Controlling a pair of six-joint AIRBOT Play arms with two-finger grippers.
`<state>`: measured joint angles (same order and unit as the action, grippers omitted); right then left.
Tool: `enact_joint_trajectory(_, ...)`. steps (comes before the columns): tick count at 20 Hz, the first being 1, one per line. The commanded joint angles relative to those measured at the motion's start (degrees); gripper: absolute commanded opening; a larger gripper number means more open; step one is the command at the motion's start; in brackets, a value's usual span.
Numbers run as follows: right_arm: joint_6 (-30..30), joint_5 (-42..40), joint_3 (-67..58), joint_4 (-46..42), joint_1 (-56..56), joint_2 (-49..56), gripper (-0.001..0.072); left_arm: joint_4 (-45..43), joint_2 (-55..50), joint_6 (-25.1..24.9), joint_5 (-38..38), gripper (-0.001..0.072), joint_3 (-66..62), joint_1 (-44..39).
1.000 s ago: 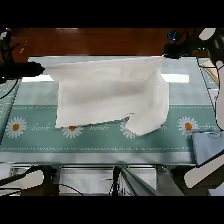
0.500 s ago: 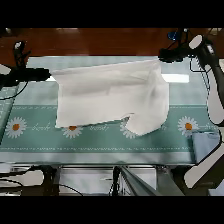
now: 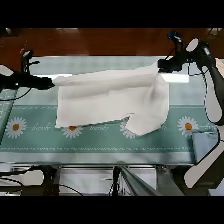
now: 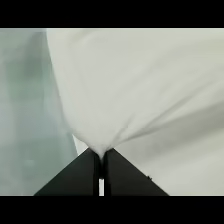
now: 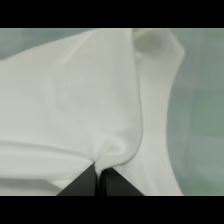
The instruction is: Fold the shirts.
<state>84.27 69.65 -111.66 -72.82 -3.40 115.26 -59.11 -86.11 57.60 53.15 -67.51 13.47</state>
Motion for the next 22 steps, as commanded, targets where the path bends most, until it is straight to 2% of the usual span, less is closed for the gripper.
enact_joint_trajectory(1,0.4,3.4,0.0,0.8,0.1,1.2,0.0018,-1.3,-1.4,1.2,2.8,0.0031,0.0,-0.6)
enact_joint_trajectory(6,0.3,3.2,0.0,0.9,0.0,2.5,0.0018,-1.3,-5.7,1.2,2.8,0.0034,0.0,-2.1)
enact_joint_trajectory(7,0.4,3.0,0.0,0.9,0.0,2.5,0.0031,-1.3,-5.9,1.2,2.4,0.0074,0.0,-2.1)
enact_joint_trajectory(9,0.2,3.1,0.0,1.0,0.0,2.5,0.0243,-1.3,-5.6,1.2,1.6,0.0289,-0.5,-1.6)
enact_joint_trajectory(11,-0.8,4.5,-0.1,0.6,0.0,1.6,0.0265,-1.6,-4.8,1.7,3.5,0.0421,-3.4,-0.1)
enact_joint_trajectory(13,-1.4,7.5,-0.1,-4.3,-0.9,-1.5,0.0399,-3.8,-3.2,2.4,7.7,0.0421,-8.2,2.8)
enact_joint_trajectory(14,-2.0,9.9,-0.1,-9.3,-1.4,-3.3,0.0427,-6.5,-2.1,3.9,10.8,0.0421,-10.9,5.1)
enact_joint_trajectory(16,-3.2,17.9,0.0,-21.9,-2.7,-6.4,0.0429,-11.6,0.0,9.1,16.9,0.0421,-12.8,10.1)
enact_joint_trajectory(17,-3.5,22.3,0.0,-23.7,-4.3,-7.1,0.043,-11.8,1.0,10.5,20.7,0.0434,-12.0,13.2)
enact_joint_trajectory(18,-3.4,25.2,0.5,-19.0,-6.5,-7.5,0.0427,-10.0,1.8,10.6,24.0,0.0508,-9.9,16.1)
enact_joint_trajectory(19,-3.4,27.7,1.6,-12.0,-8.6,-7.5,0.0426,-6.0,3.0,9.4,27.2,0.0546,-6.3,19.1)
enact_joint_trajectory(22,-4.4,29.3,6.4,7.4,-13.0,-7.5,0.0427,3.4,8.5,4.0,29.9,0.0556,9.0,26.1)
